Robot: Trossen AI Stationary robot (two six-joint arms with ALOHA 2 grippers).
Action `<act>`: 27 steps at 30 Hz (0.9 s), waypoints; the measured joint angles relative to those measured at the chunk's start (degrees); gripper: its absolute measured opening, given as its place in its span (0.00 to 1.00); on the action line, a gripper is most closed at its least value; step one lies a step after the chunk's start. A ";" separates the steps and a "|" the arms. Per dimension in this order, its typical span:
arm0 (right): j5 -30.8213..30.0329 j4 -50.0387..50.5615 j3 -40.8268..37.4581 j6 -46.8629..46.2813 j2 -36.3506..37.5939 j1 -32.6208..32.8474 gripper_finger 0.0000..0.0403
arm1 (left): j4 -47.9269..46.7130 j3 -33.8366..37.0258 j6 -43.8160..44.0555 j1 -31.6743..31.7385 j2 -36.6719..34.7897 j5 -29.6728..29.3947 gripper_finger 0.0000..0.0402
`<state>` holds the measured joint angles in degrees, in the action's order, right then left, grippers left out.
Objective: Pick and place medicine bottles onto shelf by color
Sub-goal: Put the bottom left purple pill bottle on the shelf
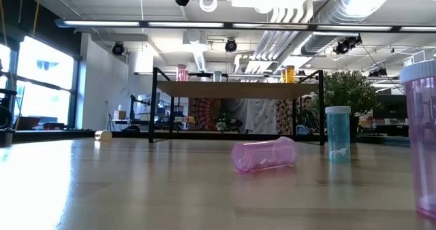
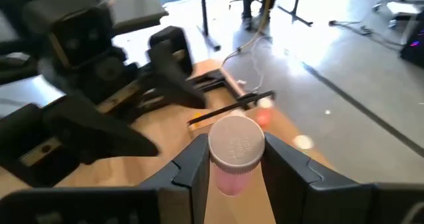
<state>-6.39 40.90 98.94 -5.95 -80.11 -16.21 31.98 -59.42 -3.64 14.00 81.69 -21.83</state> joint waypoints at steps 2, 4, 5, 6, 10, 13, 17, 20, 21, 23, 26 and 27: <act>0.00 0.01 0.00 0.51 1.12 -2.43 0.26 | -1.18 0.00 -0.02 0.59 -1.06 -0.04 0.60; -0.02 -0.01 0.00 1.46 2.22 -4.94 0.26 | -1.41 -0.01 -0.02 1.02 -1.98 -0.04 0.59; -0.02 -0.01 0.00 1.85 2.77 -6.33 0.26 | -2.10 -0.02 -0.03 1.25 -2.51 -0.04 0.59; -0.02 -0.01 0.00 2.03 3.29 -7.70 0.27 | -2.90 -0.02 -0.04 1.56 -3.00 -0.04 0.59; -0.01 -0.12 0.00 2.36 4.59 -13.20 0.27 | -6.07 -0.02 -0.04 2.17 -5.16 -0.06 0.59; 0.00 0.05 0.00 1.12 4.40 -16.72 0.27 | -9.33 -0.02 -0.04 2.59 -7.38 -0.04 0.59; 0.43 0.21 -1.11 -3.49 2.70 -19.14 0.27 | -13.65 -0.02 -1.74 3.03 -10.67 -0.04 0.59; 0.47 0.23 -3.45 -7.01 1.31 -18.91 0.27 | -14.52 -0.02 -4.33 3.24 -13.15 -0.04 0.59; 0.37 -0.29 -4.50 -7.88 1.03 -18.49 0.27 | -14.76 -0.02 -4.82 3.28 -13.95 -0.04 0.59; -0.28 -2.38 -6.81 -9.73 0.54 -17.46 0.27 | -14.90 -0.02 -5.96 3.75 -15.41 0.00 0.59; -2.53 -6.10 -10.92 -11.56 0.11 -15.62 0.27 | -15.26 -0.07 -6.49 4.52 -17.13 0.00 0.59; -3.12 -7.27 -12.38 -12.34 0.10 -15.21 0.27 | -16.05 -0.07 -6.47 4.87 -17.55 0.02 0.59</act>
<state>-9.51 33.62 86.55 -18.28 -80.01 -31.41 15.93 -59.48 -10.11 18.87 64.14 -21.81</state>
